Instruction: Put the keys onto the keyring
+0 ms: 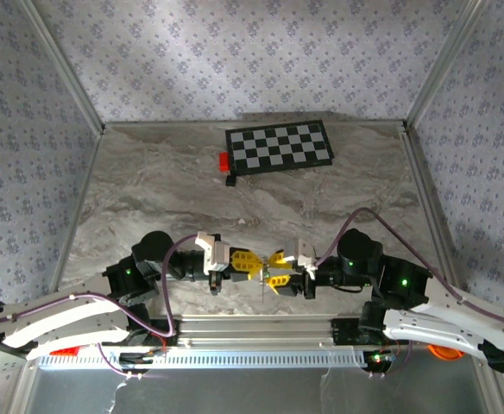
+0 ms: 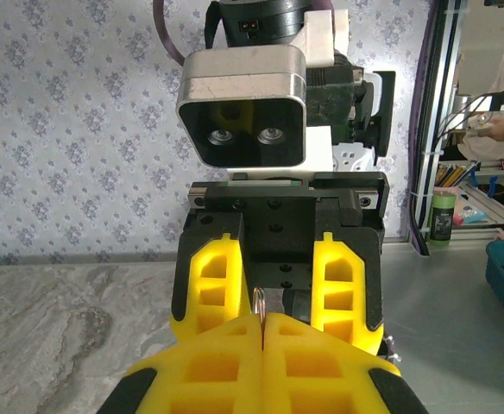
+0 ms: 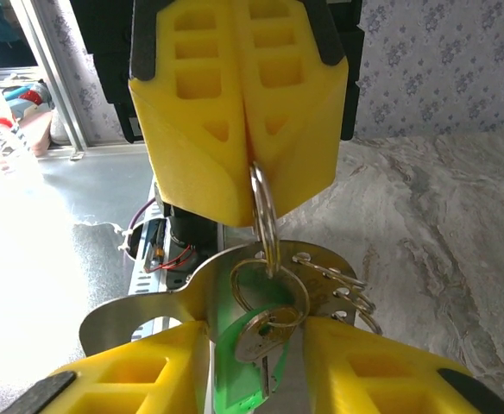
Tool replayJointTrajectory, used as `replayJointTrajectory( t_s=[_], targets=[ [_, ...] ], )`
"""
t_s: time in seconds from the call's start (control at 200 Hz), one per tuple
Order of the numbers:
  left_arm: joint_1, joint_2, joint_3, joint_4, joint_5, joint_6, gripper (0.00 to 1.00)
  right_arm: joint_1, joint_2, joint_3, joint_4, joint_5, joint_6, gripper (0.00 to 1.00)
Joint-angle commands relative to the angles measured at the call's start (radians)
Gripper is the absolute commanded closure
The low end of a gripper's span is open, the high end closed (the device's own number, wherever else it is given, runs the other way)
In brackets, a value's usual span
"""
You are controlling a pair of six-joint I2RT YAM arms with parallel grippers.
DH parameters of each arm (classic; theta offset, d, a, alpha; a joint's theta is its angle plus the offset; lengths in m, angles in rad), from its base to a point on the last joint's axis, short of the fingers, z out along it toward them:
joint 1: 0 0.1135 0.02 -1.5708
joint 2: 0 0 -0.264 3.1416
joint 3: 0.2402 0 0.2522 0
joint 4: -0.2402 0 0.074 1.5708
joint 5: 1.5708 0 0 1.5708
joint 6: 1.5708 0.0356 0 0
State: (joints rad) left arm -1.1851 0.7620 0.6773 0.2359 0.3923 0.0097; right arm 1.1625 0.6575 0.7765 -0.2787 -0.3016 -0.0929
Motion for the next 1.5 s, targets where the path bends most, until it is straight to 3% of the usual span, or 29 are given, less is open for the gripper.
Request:
replayJointTrajectory(
  t_s=[0.0,0.6,1.494],
  targets=[
    [-0.003,-0.020,0.003,0.051,-0.001,-0.010,1.00,-0.001,-0.002,-0.010,0.033,0.022,0.007,0.70],
    [-0.003,-0.033,-0.005,0.044,-0.016,-0.003,1.00,-0.003,-0.013,-0.004,0.015,0.033,-0.008,1.00],
    [-0.004,0.013,0.023,-0.054,-0.057,0.033,1.00,-0.006,-0.079,0.043,-0.057,0.136,-0.057,1.00]
  ],
)
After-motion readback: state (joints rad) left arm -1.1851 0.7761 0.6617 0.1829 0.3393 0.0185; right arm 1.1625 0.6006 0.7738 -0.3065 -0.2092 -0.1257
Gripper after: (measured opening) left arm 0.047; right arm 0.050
